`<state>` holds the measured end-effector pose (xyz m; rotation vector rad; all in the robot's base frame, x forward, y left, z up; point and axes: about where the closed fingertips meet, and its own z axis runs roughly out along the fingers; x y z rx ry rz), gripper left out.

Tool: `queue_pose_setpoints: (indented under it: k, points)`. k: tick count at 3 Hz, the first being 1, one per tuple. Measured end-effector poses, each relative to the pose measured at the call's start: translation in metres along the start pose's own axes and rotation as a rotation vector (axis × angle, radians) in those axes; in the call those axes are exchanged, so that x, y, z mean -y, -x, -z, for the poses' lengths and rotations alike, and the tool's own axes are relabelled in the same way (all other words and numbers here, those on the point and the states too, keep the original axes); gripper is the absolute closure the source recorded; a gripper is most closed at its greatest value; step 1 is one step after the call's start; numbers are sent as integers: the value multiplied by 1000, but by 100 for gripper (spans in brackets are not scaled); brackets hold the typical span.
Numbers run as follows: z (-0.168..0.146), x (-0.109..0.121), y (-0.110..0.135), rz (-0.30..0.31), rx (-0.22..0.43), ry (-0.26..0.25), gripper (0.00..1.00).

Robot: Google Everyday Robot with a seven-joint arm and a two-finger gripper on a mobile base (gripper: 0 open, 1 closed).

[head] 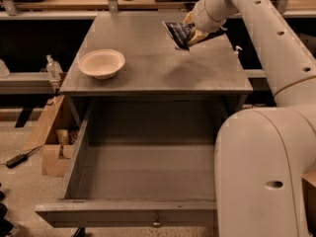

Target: Pick blue chip bag from top drawer and place on counter

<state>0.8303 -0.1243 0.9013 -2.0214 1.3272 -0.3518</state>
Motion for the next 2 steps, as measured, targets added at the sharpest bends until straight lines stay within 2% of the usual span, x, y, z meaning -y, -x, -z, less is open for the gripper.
queue_pose_setpoints:
  k: [1,2]
  points:
    - [-4,-1,1,0,3,5,11]
    - [-8,-3,2,1,6,9,0]
